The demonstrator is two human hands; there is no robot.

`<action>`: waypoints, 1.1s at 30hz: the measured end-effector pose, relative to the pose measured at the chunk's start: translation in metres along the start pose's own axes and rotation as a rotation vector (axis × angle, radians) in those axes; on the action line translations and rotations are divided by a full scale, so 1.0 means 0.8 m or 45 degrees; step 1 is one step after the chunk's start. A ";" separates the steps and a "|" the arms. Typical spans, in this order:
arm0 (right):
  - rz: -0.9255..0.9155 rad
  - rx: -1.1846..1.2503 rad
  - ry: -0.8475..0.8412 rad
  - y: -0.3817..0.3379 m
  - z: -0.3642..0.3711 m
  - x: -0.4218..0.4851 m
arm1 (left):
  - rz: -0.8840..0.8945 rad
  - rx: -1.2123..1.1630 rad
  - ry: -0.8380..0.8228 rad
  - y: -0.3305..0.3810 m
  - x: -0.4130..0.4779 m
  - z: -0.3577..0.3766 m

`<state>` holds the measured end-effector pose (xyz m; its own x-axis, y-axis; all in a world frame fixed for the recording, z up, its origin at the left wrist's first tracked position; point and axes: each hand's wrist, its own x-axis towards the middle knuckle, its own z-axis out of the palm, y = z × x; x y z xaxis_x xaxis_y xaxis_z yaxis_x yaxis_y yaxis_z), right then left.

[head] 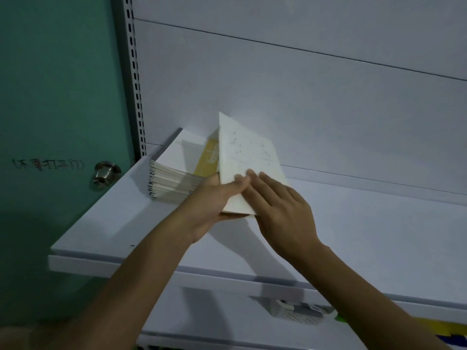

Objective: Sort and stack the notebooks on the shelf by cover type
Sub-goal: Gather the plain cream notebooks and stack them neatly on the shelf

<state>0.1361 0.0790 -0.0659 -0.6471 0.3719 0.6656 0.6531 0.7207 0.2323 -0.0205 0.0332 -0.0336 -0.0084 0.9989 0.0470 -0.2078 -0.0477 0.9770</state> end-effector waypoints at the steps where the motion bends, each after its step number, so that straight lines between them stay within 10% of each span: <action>1: -0.041 0.060 -0.028 0.001 -0.003 -0.004 | 0.030 0.056 0.061 -0.005 -0.006 0.002; 5: -0.165 0.275 -0.172 0.023 -0.019 -0.008 | 0.154 -0.026 0.317 -0.024 -0.032 0.000; 11: 0.273 0.495 0.100 0.046 -0.008 0.027 | 0.368 0.018 0.770 -0.032 -0.072 -0.042; 19: 0.340 0.249 -0.695 0.058 0.034 0.085 | 0.300 0.117 0.879 -0.064 -0.132 -0.066; 26: 0.311 0.120 -0.462 0.064 0.005 0.075 | 0.172 0.059 0.796 -0.074 -0.135 -0.058; 33: -0.074 0.106 0.254 0.035 -0.078 0.060 | 0.223 0.060 0.743 -0.061 -0.123 -0.038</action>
<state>0.1479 0.0805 0.0170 -0.5867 0.2109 0.7819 0.5765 0.7868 0.2205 -0.0392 -0.0628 -0.0921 -0.5758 0.8116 0.0991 -0.1112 -0.1978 0.9739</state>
